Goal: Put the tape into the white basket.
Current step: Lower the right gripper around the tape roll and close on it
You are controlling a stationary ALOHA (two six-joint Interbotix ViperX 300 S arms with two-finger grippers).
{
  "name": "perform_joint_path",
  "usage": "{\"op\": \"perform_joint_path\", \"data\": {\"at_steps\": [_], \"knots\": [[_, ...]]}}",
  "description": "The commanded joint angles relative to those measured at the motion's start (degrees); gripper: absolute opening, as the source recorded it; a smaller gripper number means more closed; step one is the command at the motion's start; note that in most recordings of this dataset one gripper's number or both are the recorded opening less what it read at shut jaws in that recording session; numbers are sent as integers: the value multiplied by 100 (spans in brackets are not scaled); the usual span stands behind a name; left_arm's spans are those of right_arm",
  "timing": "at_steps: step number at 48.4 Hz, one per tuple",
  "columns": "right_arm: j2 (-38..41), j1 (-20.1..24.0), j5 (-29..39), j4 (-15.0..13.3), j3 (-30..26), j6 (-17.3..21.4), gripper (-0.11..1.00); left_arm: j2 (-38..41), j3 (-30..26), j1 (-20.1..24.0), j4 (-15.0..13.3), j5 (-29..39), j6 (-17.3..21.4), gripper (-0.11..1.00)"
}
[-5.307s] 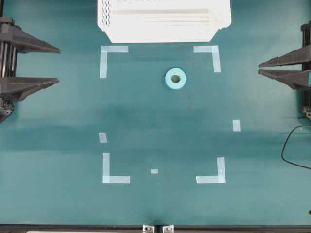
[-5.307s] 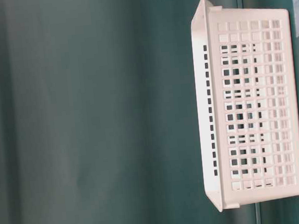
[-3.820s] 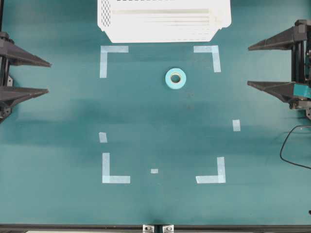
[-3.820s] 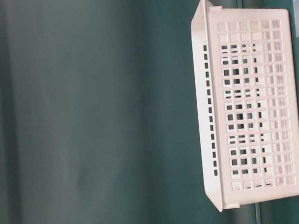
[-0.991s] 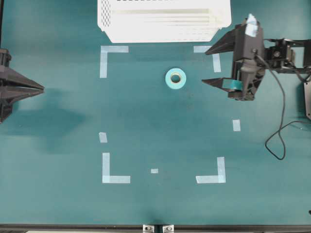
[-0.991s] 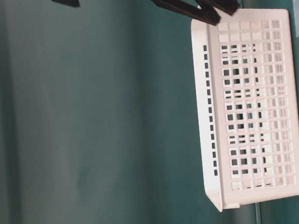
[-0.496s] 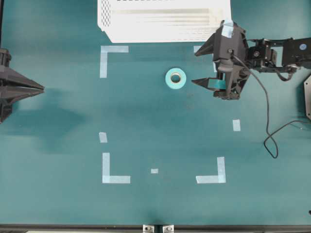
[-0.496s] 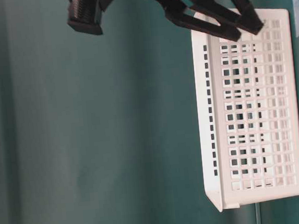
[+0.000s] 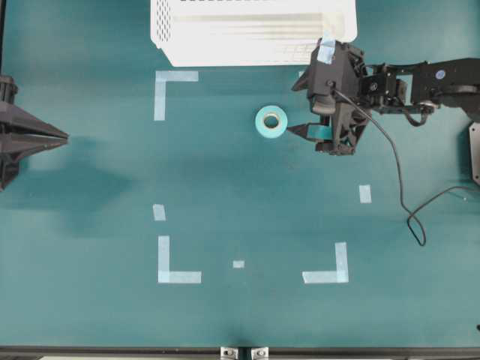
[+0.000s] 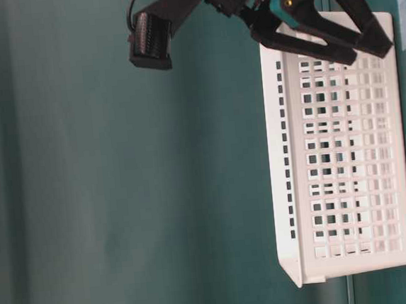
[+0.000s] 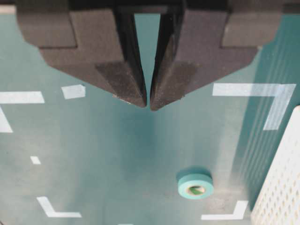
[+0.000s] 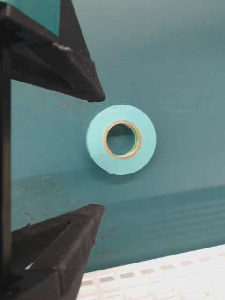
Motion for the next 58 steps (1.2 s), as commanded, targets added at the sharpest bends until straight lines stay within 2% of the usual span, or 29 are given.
{"op": "perform_joint_path", "data": {"at_steps": [1, 38, 47, 58], "knots": [[0, -9, -18, 0, -141, 9, 97, 62, -62, 9, 0, -53, 9, -7], [536, 9, -44, 0, -237, 18, 97, 53, -62, 18, 9, -53, 18, -7], [615, 62, -26, -9, -334, 325, 97, 53, -62, 26, 9, -62, 26, -7], [729, 185, -53, 0, -360, 396, 97, 53, -62, 26, 9, -53, 18, -7]]}}
